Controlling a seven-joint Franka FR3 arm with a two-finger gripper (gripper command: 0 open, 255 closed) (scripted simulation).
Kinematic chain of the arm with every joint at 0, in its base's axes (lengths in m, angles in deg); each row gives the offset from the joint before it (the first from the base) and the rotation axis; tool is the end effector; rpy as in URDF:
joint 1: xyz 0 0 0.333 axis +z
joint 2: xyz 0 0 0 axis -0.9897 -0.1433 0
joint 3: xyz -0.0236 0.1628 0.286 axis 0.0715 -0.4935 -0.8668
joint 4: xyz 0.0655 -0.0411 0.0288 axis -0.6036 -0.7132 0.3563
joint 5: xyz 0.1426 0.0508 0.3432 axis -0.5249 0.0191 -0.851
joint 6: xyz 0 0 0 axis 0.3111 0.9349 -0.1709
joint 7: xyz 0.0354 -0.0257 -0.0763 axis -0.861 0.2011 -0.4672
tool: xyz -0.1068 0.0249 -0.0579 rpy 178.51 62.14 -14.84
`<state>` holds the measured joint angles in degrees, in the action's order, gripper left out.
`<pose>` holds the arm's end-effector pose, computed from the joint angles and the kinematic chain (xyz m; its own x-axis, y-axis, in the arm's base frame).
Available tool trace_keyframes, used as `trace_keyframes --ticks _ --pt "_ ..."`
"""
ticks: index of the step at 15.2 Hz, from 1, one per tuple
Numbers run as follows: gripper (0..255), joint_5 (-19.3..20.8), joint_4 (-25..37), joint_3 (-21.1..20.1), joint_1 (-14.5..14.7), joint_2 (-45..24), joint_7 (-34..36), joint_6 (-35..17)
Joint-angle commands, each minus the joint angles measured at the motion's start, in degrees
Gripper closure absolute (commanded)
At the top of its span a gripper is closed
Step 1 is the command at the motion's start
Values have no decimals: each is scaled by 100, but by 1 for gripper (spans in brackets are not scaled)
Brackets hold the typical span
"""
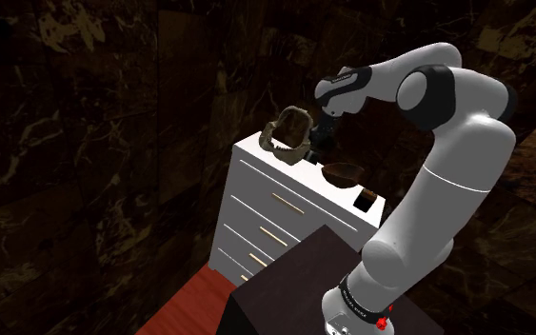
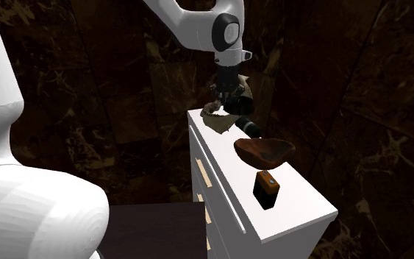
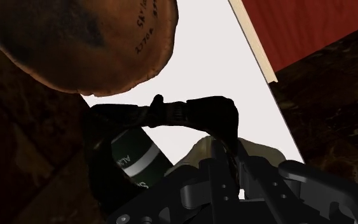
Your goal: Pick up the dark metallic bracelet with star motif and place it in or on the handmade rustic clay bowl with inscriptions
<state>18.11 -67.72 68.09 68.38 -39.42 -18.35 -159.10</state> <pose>0.4786 -0.3319 0.4009 0.9816 -0.1716 0.0842 -0.1742 -0.9844 0.0241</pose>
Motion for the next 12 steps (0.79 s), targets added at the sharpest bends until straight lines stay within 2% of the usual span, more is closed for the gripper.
trace_keyframes --ticks 1,12 --pt "255 49 62 9 11 85 35 140" --pt "255 377 -1095 574 -557 1030 -960 -128"
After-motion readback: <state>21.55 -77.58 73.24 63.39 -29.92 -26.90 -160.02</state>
